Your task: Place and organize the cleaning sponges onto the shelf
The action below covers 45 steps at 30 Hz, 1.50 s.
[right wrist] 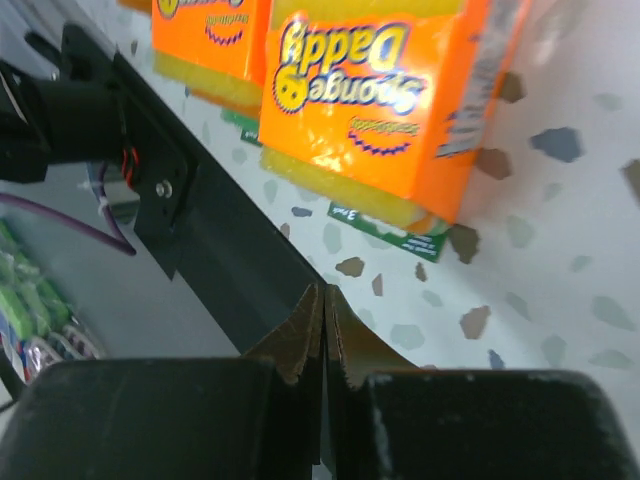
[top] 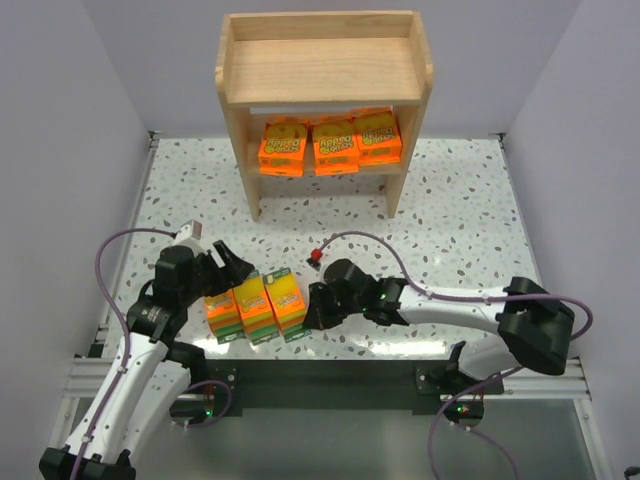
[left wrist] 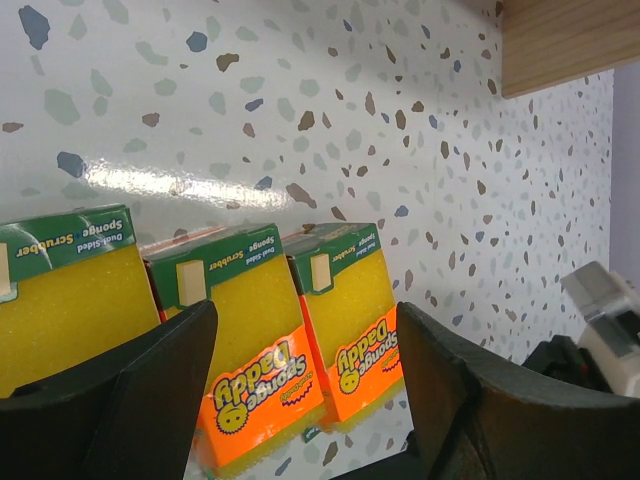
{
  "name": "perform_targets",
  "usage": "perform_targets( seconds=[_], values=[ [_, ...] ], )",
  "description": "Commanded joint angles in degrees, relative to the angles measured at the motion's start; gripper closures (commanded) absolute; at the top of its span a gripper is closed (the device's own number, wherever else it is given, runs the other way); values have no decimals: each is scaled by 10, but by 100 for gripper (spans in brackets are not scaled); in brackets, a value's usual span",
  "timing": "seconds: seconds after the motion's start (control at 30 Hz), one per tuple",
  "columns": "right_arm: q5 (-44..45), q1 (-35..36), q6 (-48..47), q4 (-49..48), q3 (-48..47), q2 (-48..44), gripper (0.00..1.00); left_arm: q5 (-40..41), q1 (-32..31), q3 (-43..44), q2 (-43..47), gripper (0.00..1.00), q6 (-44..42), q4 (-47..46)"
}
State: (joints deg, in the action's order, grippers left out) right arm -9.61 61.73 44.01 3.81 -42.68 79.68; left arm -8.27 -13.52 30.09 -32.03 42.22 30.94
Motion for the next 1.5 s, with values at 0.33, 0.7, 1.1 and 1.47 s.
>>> perform_targets(
  seconds=[0.33,0.7,1.1,1.47],
  values=[
    [107,-3,50,-16,-64,93,96,-6,1,-2,5,23,-5,-16],
    [180,-110,36,-24,-101,127,80,-12,0,-11,10,23,1,-18],
    [149,-117,115,-29,-14,15,31,-19,1,-17,17,24,8,-26],
    [97,-113,238,-120,-49,108,30,-23,1,-13,18,24,11,-28]
  ],
)
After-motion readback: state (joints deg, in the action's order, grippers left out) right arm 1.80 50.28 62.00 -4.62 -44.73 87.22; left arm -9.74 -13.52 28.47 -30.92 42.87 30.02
